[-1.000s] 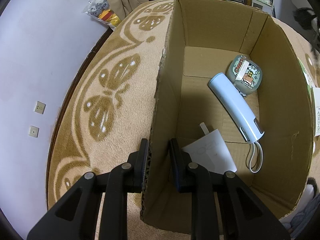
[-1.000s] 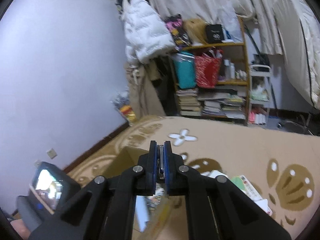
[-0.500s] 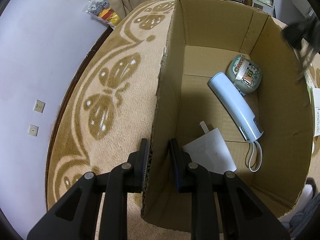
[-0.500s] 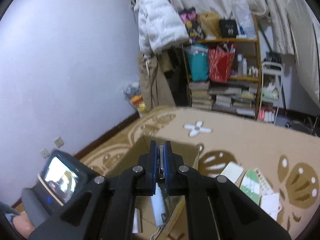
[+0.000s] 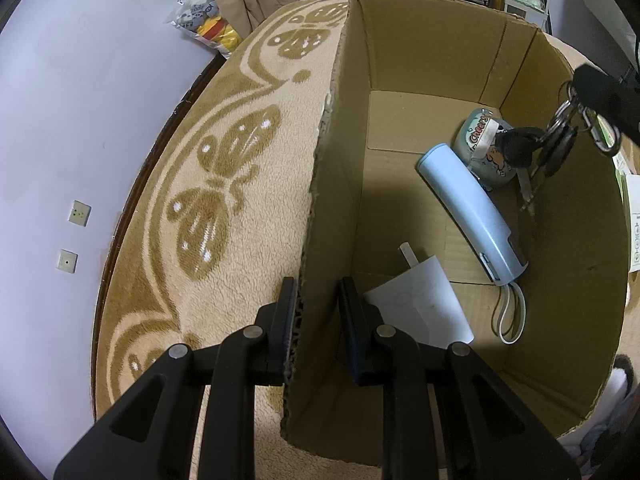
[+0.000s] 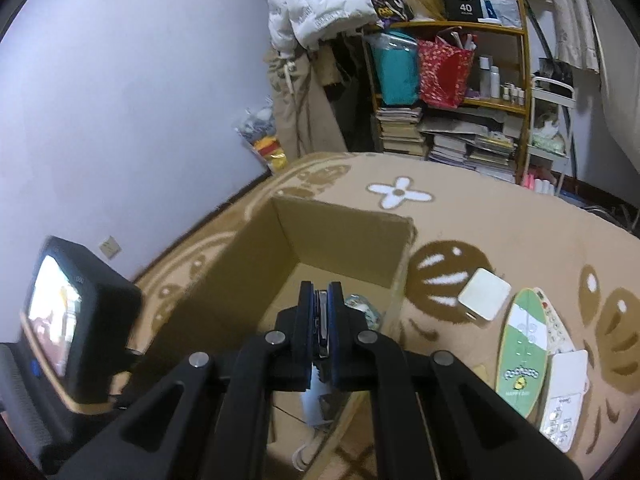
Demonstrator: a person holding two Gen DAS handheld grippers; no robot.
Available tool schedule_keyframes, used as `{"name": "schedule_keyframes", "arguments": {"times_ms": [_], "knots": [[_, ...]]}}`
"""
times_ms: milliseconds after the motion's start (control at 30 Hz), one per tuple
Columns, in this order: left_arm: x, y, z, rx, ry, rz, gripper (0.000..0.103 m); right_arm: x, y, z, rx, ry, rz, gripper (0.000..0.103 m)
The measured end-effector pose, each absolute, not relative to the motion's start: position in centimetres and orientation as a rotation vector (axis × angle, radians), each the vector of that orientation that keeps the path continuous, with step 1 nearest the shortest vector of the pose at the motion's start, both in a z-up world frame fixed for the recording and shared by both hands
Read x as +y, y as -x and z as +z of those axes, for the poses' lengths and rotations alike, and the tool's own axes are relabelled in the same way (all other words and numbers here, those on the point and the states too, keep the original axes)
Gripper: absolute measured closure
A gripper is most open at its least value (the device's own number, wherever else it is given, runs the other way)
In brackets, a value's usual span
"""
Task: Organize rigid objects
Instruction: 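Carry the keys into the box and release them beside the coin pouch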
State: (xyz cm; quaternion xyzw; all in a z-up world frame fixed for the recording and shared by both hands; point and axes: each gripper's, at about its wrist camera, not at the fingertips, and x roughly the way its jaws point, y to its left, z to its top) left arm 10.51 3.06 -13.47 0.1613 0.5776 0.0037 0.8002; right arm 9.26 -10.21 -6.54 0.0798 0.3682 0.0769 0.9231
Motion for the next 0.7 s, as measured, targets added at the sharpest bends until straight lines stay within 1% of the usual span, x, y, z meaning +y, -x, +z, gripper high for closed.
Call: {"name": "schedule_keyframes", "arguments": {"times_ms": [133, 433, 500, 567, 600, 633, 667, 700], "knots": [[3.0, -10.6, -13.5, 1.239, -0.347, 0.008, 0.082, -10.7, -9.5, -7.0, 0.773, -0.177, 0.148, 0.095], [3.0, -10.5, -13.6, 1.238, -0.35, 0.008, 0.082, -11.0, -9.1, -5.8, 0.739, -0.173, 0.13, 0.095], [2.9, -10.5, -13.6, 1.237, -0.351, 0.009, 0.082, -10.9, -9.2, -5.6, 0.743, -0.159, 0.119, 0.092], [2.9, -10.5, -13.6, 1.238, -0.351, 0.009, 0.082, -11.0, -9.1, -5.5, 0.741, -0.148, 0.114, 0.079], [2.9, -10.5, -13.6, 1.238, -0.349, 0.008, 0.082, -11.2, -9.0, -5.4, 0.73, -0.149, 0.107, 0.07], [2.9, -10.5, -13.6, 1.239, -0.346, 0.008, 0.082, -11.5, -9.0, -5.4, 0.721, -0.155, 0.096, 0.066], [2.9, -10.5, -13.6, 1.239, -0.345, 0.007, 0.082, -11.8, -8.9, -5.4, 0.716, -0.167, 0.092, 0.06], [2.9, -10.5, -13.6, 1.239, -0.345, 0.007, 0.082, -12.1, -9.0, -5.3, 0.713, -0.18, 0.093, 0.059]]}}
